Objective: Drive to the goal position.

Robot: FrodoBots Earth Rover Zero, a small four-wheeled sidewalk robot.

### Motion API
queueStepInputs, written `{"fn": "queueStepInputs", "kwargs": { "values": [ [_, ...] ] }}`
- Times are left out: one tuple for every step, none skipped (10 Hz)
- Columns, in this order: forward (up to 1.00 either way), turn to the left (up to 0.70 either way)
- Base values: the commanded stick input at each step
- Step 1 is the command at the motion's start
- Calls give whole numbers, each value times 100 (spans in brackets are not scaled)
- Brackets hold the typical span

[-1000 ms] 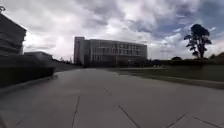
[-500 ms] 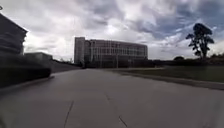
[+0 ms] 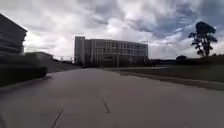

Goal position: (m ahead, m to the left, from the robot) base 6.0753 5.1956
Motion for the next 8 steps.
{"fn": "queueStepInputs", "kwargs": {
  "values": [
    [100, 40],
    [100, 38],
    [100, 29],
    [100, 14],
    [100, 0],
    [100, 1],
    [100, 3],
    [100, 3]
  ]
}}
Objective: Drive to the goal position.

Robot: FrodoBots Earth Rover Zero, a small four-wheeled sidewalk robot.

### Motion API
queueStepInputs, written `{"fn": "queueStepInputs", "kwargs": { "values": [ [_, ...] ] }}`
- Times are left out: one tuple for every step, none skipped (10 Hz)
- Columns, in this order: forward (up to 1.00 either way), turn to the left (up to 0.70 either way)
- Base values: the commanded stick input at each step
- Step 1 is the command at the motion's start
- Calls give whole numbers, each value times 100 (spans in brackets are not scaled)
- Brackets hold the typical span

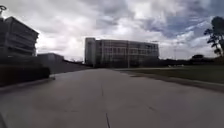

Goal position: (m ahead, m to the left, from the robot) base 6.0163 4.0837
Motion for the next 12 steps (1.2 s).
{"fn": "queueStepInputs", "kwargs": {
  "values": [
    [100, 3],
    [100, 5],
    [100, 0],
    [100, 4],
    [100, 5],
    [100, 5],
    [100, 19],
    [100, 28],
    [100, 38],
    [100, 39],
    [100, 33],
    [100, 1]
  ]
}}
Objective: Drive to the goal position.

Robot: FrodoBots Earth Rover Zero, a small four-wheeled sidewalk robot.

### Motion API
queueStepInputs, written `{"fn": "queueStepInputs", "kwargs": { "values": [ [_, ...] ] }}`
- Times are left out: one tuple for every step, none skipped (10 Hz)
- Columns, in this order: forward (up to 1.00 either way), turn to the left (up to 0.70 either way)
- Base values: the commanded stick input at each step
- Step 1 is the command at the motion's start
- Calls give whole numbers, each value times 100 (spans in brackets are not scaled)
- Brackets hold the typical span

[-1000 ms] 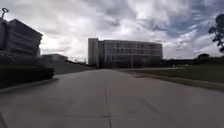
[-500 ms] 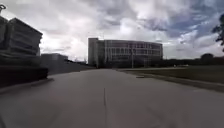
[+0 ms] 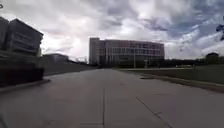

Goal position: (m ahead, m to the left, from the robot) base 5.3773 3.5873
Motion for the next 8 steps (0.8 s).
{"fn": "queueStepInputs", "kwargs": {
  "values": [
    [100, 0],
    [100, 0],
    [100, 0],
    [100, 0],
    [100, 0],
    [100, 2],
    [100, 0],
    [100, 0]
  ]
}}
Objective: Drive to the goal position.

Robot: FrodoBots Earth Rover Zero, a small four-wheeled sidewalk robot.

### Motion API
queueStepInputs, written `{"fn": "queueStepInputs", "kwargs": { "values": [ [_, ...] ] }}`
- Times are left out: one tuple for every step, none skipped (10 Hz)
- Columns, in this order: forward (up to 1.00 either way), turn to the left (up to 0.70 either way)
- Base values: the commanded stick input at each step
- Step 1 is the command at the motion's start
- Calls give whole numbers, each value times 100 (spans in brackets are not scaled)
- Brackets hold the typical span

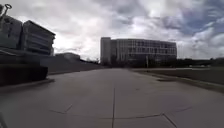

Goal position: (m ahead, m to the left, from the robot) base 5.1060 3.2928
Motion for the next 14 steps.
{"fn": "queueStepInputs", "kwargs": {
  "values": [
    [100, 0],
    [100, 0],
    [100, 0],
    [100, 12],
    [100, 35],
    [100, 39],
    [100, 40],
    [100, 10],
    [100, 0],
    [100, 0],
    [100, 0],
    [100, 0],
    [100, 0],
    [100, 0]
  ]
}}
